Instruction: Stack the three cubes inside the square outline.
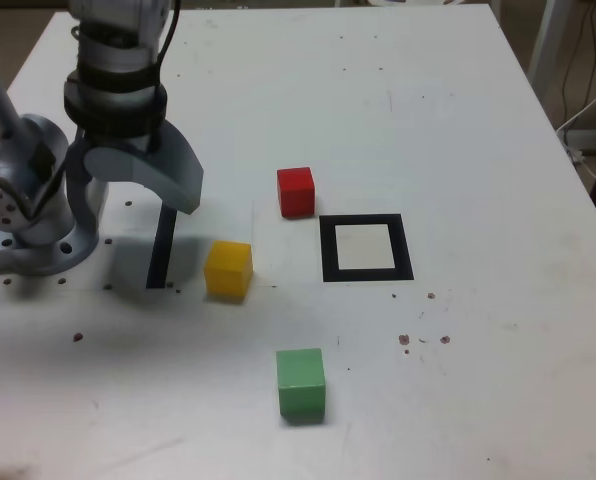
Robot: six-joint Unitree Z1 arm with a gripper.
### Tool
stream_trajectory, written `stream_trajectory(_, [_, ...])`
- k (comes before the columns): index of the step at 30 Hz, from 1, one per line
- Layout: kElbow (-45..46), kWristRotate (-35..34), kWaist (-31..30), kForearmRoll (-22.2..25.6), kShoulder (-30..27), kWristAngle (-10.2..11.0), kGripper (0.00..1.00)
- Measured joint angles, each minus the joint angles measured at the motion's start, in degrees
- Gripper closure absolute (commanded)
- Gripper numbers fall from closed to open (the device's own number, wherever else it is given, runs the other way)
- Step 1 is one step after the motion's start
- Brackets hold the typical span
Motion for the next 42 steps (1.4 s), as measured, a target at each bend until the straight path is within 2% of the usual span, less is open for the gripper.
stream_trajectory(7, [-1.48, 0.0, 0.0, 0.49, -0.3, 0.03, 0.0])
stream_trajectory(19, [-10.23, 0.27, 0.11, 2.27, 0.56, 1.88, 0.0])
stream_trajectory(26, [-17.59, 0.84, 1.67, 2.41, 3.72, 2.22, 0.0])
stream_trajectory(29, [-20.92, 1.46, 3.07, 2.49, 7.05, 2.77, 0.0])
stream_trajectory(37, [-24.87, 3.26, 6.78, 1.37, 15.75, 3.48, 0.01])
stream_trajectory(42, [-25.87, 4.47, 8.78, 0.51, 18.78, 3.12, 0.01])
